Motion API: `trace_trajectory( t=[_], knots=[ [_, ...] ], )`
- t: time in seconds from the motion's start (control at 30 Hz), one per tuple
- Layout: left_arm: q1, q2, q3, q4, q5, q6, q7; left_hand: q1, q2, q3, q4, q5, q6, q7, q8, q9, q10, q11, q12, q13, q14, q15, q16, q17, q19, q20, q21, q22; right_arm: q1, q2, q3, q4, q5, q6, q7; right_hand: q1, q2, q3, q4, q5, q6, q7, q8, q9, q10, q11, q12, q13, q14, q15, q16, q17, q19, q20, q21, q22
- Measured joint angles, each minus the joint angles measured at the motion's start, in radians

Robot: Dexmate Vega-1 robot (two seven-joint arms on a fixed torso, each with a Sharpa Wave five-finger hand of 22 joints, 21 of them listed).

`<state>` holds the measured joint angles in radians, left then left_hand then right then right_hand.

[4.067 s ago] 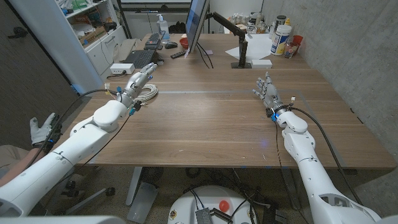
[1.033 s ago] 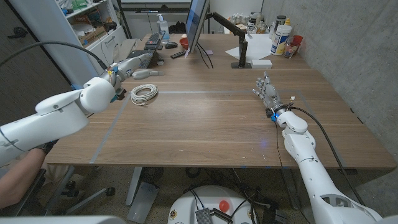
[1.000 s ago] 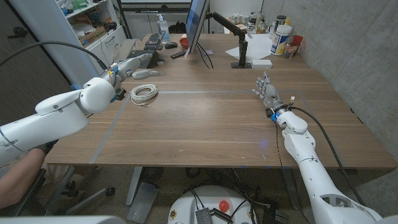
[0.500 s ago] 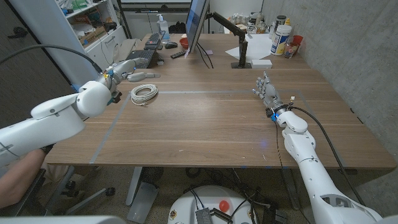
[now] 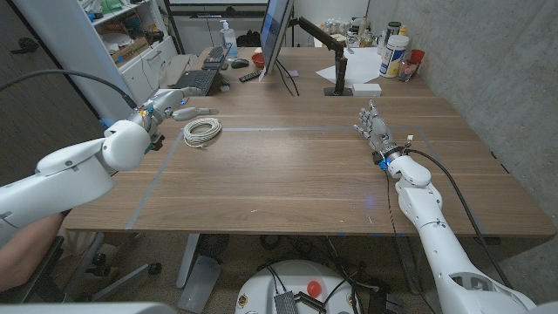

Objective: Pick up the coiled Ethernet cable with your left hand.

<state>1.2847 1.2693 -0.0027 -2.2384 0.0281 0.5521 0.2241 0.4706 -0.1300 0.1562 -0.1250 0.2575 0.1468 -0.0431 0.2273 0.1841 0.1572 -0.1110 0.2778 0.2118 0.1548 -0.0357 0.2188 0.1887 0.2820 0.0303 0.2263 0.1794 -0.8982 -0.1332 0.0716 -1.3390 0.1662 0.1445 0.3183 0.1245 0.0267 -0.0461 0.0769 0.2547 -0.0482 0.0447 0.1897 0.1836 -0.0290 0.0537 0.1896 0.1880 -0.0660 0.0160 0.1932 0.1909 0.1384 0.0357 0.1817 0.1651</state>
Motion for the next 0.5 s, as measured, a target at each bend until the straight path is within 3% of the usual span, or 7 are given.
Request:
trace_trajectory(
  t=[0.5],
  knots=[
    [0.008,-0.002,-0.046,0.001,-0.048,0.106,-0.074,0.0,0.0,-0.001,0.001,0.003,0.011,0.0,0.0,0.005,0.01,0.0,0.0,0.0,0.01,0.0,0.008,0.0,0.006,0.006,0.0,0.0,0.001,-0.002,-0.003,0.004,0.0,0.0,0.003,0.0,0.0,-0.004,-0.004,0.0,0.0,0.0,0.0,0.0,0.0,0.0,0.0,0.0,0.0,0.0,0.0,0.0,0.0,0.0,0.0,0.0]
  ],
)
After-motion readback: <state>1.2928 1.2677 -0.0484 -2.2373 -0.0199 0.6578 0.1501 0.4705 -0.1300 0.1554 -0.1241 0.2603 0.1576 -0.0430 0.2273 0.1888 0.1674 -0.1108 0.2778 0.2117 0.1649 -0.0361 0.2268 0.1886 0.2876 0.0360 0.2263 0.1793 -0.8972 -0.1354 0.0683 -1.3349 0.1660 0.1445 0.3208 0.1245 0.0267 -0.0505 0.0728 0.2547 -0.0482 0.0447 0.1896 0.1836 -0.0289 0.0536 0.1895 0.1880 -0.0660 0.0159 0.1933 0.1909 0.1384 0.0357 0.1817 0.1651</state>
